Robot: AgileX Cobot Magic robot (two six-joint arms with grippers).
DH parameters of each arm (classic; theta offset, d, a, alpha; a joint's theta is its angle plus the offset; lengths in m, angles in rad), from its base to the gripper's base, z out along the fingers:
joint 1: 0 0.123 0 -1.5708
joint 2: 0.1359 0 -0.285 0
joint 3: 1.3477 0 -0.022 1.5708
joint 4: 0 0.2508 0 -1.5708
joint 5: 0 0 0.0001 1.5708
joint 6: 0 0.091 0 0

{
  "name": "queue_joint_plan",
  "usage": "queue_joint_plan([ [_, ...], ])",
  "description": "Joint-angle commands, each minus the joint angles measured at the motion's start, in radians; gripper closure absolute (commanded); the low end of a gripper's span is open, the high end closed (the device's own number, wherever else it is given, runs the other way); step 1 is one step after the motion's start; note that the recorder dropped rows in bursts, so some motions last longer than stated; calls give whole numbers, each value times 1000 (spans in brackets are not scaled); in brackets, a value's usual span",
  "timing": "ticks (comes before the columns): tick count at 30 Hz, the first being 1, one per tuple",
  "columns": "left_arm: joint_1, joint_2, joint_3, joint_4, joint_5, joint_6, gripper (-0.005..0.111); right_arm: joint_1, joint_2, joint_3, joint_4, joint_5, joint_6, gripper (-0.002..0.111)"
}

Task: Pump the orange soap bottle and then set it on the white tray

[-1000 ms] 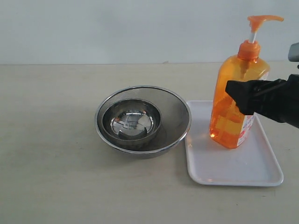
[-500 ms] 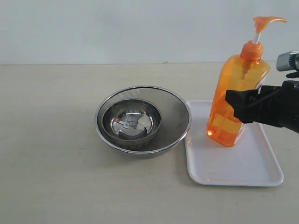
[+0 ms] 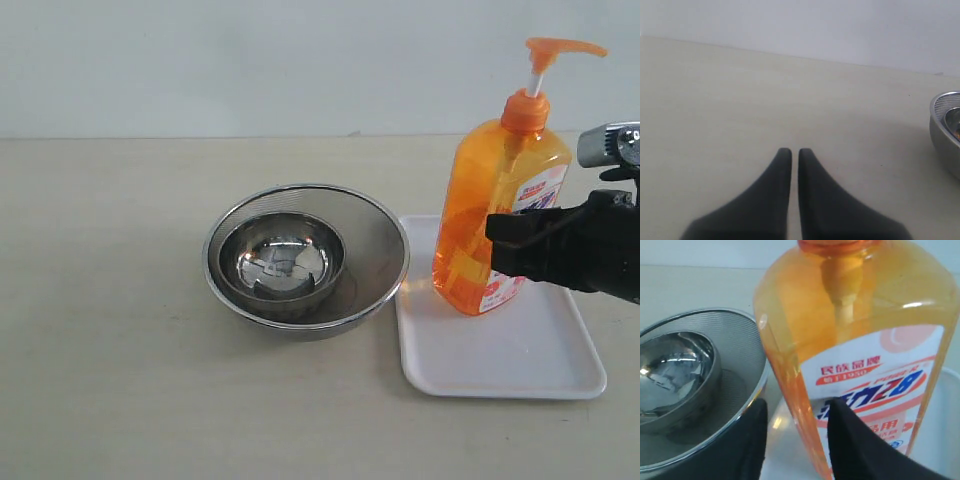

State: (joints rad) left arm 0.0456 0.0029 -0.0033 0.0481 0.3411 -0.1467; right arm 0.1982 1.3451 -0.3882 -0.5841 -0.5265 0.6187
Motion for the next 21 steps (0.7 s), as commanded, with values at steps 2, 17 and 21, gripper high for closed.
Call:
queue_joint_plan([
  [2,3,-3,3,3,1,-4,102,0,-50,-4,-115,85,160,76],
  [17,3,-3,3,3,1,-4,102,0,-219,-4,-128,328,107,108],
  [21,3,-3,3,3,1,-4,102,-38,-133,-4,110,276,-128,108],
])
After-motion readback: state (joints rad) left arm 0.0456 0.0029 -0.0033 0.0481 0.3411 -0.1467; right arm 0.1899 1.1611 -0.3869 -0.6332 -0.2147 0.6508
